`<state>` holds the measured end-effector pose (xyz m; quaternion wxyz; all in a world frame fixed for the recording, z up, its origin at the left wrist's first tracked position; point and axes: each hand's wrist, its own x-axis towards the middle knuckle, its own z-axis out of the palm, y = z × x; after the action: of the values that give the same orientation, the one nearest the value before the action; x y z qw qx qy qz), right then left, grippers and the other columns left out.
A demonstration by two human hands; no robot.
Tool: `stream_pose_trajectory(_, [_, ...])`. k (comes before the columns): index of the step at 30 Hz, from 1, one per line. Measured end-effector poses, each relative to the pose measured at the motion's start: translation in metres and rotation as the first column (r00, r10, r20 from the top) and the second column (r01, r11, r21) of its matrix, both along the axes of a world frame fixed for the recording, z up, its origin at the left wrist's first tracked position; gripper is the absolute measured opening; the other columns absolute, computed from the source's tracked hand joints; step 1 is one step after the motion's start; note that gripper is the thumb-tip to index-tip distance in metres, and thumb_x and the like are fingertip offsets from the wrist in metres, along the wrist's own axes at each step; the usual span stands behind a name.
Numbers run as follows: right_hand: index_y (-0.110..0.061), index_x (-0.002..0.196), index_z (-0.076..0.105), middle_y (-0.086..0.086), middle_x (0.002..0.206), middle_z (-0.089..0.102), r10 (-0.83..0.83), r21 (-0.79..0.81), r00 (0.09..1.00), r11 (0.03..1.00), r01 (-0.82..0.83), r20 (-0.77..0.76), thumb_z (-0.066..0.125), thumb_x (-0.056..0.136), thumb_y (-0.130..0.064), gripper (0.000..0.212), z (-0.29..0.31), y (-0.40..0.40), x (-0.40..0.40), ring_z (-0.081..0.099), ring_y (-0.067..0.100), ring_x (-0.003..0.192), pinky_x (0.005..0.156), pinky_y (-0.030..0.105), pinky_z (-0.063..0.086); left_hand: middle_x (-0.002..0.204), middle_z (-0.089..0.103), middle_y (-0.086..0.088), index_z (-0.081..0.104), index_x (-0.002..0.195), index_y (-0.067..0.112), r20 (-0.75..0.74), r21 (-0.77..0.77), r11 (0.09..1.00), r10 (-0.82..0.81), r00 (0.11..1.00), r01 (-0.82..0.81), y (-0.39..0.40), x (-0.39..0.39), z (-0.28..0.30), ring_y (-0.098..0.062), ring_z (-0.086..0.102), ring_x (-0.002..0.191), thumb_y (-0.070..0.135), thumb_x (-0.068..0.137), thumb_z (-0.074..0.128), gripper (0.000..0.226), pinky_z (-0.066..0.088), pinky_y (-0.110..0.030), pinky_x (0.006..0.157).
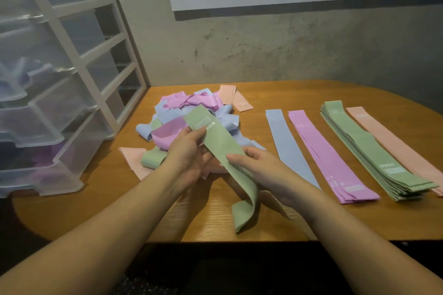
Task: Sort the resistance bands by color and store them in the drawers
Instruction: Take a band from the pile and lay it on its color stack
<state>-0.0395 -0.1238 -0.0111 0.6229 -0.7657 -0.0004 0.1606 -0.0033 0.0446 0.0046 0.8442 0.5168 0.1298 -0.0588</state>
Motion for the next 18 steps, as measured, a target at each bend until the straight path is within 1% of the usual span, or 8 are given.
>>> stream_pose_trajectory(3, [-0.037, 0.112, 0.068, -0.014, 0.097, 0.074, 0.082, 0.003, 0.996, 0.997, -0.082, -0.022, 0.074, 0.083, -0.053, 0.034, 0.004, -0.006, -0.003, 0.069, 0.009, 0.093, 0.075, 0.028, 0.052, 0.113, 0.072, -0.01, 0.058, 0.127, 0.014, 0.013, 0.002, 0.998, 0.064, 0.998, -0.064, 0.006, 0.004, 0.004, -0.02, 0.074, 0.094, 0.022, 0.102, 0.056, 0.026, 0.062, -0.035, 0.074])
stream_pose_trajectory(6, [-0.037, 0.116, 0.066, -0.017, 0.087, 0.074, 0.122, 0.0, 0.992, 0.992, -0.122, 0.016, 0.073, 0.087, -0.045, 0.031, 0.009, -0.01, -0.006, 0.07, 0.002, 0.076, 0.062, 0.019, 0.049, 0.114, 0.074, -0.009, 0.057, 0.129, 0.015, 0.007, -0.044, 0.993, 0.111, 0.994, -0.111, 0.013, 0.008, 0.009, -0.021, 0.075, 0.097, 0.025, 0.103, 0.056, 0.028, 0.062, -0.036, 0.078])
stream_pose_trajectory(8, [-0.035, 0.115, 0.067, -0.019, 0.083, 0.074, 0.106, 0.002, 0.993, 0.994, -0.107, 0.046, 0.07, 0.091, -0.041, 0.025, 0.011, -0.011, -0.006, 0.068, -0.001, 0.07, 0.059, 0.016, 0.049, 0.114, 0.075, -0.008, 0.056, 0.128, 0.017, 0.01, -0.072, 0.988, 0.136, 0.991, -0.135, 0.019, 0.013, 0.01, -0.021, 0.075, 0.097, 0.025, 0.104, 0.055, 0.026, 0.062, -0.036, 0.079])
stream_pose_trajectory(11, [-0.032, 0.115, 0.068, -0.014, 0.091, 0.074, 0.063, -0.01, 0.995, 0.998, -0.062, 0.08, 0.065, 0.096, -0.038, 0.02, 0.016, -0.012, -0.006, 0.067, -0.002, 0.073, 0.058, 0.014, 0.049, 0.114, 0.074, -0.008, 0.055, 0.127, 0.02, 0.005, -0.086, 0.985, 0.149, 0.989, -0.148, 0.017, 0.016, 0.011, -0.022, 0.075, 0.097, 0.023, 0.104, 0.054, 0.023, 0.062, -0.037, 0.079])
stream_pose_trajectory(13, [-0.036, 0.115, 0.067, -0.012, 0.101, 0.07, 0.068, -0.078, 0.991, 0.995, -0.059, 0.116, 0.06, 0.098, -0.042, 0.019, 0.021, -0.016, -0.007, 0.066, 0.002, 0.083, 0.064, 0.017, 0.048, 0.117, 0.071, -0.01, 0.053, 0.129, 0.019, -0.004, -0.064, 0.984, 0.167, 0.986, -0.167, 0.01, 0.02, 0.01, -0.023, 0.073, 0.099, 0.019, 0.105, 0.052, 0.025, 0.062, -0.04, 0.083])
stream_pose_trajectory(14, [-0.038, 0.115, 0.066, -0.013, 0.103, 0.069, 0.078, -0.121, 0.988, 0.991, -0.062, 0.13, 0.059, 0.099, -0.044, 0.019, 0.023, -0.018, -0.008, 0.065, 0.003, 0.087, 0.067, 0.018, 0.046, 0.118, 0.069, -0.012, 0.052, 0.13, 0.017, -0.009, -0.068, 0.982, 0.177, 0.984, -0.177, 0.006, 0.024, 0.009, -0.024, 0.072, 0.099, 0.014, 0.105, 0.049, 0.026, 0.062, -0.04, 0.082])
stream_pose_trajectory(16, [-0.042, 0.113, 0.063, -0.017, 0.1, 0.067, 0.083, -0.195, 0.987, 0.979, -0.055, 0.139, 0.058, 0.098, -0.046, 0.016, 0.029, -0.025, -0.01, 0.063, 0.0, 0.085, 0.066, 0.018, 0.042, 0.114, 0.066, -0.018, 0.049, 0.132, 0.008, -0.028, -0.148, 0.975, 0.163, 0.986, -0.165, 0.0, 0.034, 0.008, -0.027, 0.071, 0.09, 0.002, 0.103, 0.042, 0.03, 0.063, -0.039, 0.068])
stream_pose_trajectory(18, [-0.042, 0.118, 0.057, -0.015, 0.1, 0.066, 0.064, -0.255, 0.989, 0.967, -0.028, 0.134, 0.062, 0.095, -0.047, 0.024, 0.032, -0.037, -0.01, 0.062, 0.0, 0.082, 0.064, 0.018, 0.044, 0.111, 0.068, -0.023, 0.049, 0.134, 0.0, -0.06, -0.242, 0.963, 0.11, 0.992, -0.121, -0.01, 0.043, 0.008, -0.032, 0.075, 0.082, -0.003, 0.099, 0.037, 0.037, 0.061, -0.04, 0.057])
